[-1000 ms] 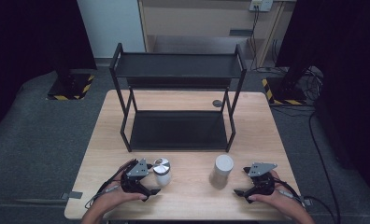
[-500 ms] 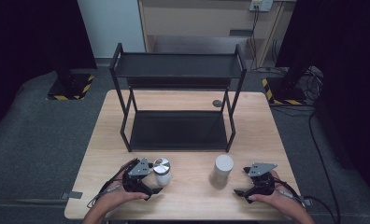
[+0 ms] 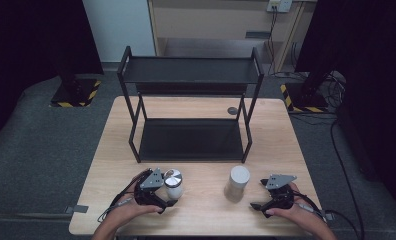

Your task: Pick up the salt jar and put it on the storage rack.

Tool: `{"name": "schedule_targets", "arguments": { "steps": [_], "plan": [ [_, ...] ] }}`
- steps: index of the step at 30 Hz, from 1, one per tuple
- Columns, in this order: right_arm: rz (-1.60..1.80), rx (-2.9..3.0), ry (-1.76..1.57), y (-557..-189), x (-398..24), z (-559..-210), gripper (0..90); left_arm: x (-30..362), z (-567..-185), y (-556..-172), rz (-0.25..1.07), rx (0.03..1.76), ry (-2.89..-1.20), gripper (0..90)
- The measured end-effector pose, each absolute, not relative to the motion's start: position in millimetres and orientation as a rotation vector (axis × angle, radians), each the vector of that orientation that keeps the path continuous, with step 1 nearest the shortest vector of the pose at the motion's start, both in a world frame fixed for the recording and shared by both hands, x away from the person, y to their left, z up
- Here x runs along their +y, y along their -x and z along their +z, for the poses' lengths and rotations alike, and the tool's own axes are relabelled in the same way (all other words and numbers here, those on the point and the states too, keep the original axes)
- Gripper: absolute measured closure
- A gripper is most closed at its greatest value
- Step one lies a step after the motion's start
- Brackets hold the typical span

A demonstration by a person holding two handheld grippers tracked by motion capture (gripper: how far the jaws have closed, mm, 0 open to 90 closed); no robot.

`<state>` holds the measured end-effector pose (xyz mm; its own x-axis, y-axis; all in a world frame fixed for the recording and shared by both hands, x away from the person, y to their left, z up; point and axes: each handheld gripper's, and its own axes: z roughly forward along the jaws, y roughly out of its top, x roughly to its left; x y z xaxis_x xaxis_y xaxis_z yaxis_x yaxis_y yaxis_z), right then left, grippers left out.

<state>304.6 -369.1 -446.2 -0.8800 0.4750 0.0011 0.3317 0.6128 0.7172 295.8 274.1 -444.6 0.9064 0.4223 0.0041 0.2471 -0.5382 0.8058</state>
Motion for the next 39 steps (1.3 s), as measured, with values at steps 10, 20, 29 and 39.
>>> {"name": "schedule_targets", "arguments": {
  "steps": [10,20,29,39],
  "plan": [
    [1.12,2.648,-0.67,-305,-369,-446,1.3,267,-447,-299,0.238,0.457,-2.156,4.5],
    [1.12,2.648,-0.67,-305,-369,-446,1.3,268,-450,-301,0.238,0.474,-2.123,13.1],
    [1.12,2.648,-0.67,-305,-369,-446,1.3,268,-453,-303,0.227,0.477,-2.102,18.3],
    [1.12,2.647,-0.67,-305,-369,-446,1.3,269,-455,-304,0.252,0.467,-2.093,29.4]
  ]
}}
